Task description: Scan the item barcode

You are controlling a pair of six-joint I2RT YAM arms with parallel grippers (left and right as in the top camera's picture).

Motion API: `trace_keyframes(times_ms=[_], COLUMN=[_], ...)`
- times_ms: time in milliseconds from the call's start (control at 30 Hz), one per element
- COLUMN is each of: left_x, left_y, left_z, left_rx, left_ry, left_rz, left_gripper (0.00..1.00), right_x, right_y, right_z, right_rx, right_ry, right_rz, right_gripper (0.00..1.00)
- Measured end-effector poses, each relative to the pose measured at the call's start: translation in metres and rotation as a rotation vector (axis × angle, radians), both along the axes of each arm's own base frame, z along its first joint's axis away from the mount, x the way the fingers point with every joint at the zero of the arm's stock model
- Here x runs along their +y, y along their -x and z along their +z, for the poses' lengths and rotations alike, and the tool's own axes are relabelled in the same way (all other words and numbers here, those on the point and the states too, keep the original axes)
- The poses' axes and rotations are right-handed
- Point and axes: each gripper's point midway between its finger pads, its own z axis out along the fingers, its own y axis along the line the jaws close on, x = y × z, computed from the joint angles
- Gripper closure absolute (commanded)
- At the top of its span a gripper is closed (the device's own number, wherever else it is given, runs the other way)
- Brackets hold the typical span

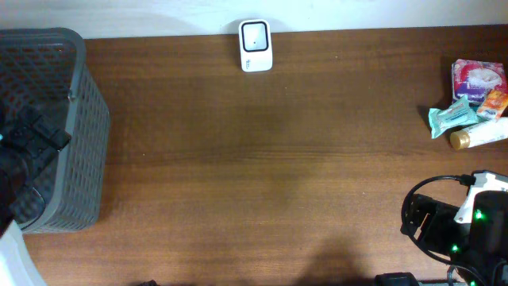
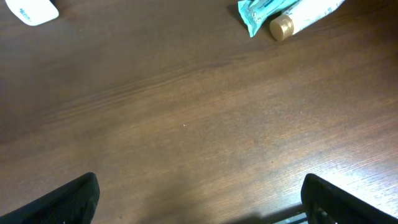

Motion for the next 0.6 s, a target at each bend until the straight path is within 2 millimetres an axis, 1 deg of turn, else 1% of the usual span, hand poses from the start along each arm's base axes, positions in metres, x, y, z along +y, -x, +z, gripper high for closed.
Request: trace_keyframes(times_ms=[300,400,500,567,600], left_x=[0.000,0.000,0.000,0.000,0.000], left_y=[0.000,0.000,0.000,0.000,0.000], left_z=[0.000,0.000,0.000,0.000,0.000], left_rx=[0.000,0.000,0.001,0.000,0.000], left_ry=[0.000,0.000,0.000,-0.001,0.000], left_rz=[0.000,0.000,0.000,0.000,0.000], left_gripper=[0.01,0.01,0.01,0.01,0.01], right_x=[0.004,0.008,0.016,0.018,0.019], right_y=[-0.001,-0.012,-0.019,-0.020,-0.026], right_z=[0.000,0.007,0.009,-0.005,-0.012], right_rx=[-0.004,-0.070,-0.194,-0.257,-0.310], right_ry=[-0.018,-0.001,0.024,0.033,0.039], right_rz=[0.014,0.069,0.156,0.179,0.187], right_gripper=[0.01,0.01,0.01,0.01,0.01])
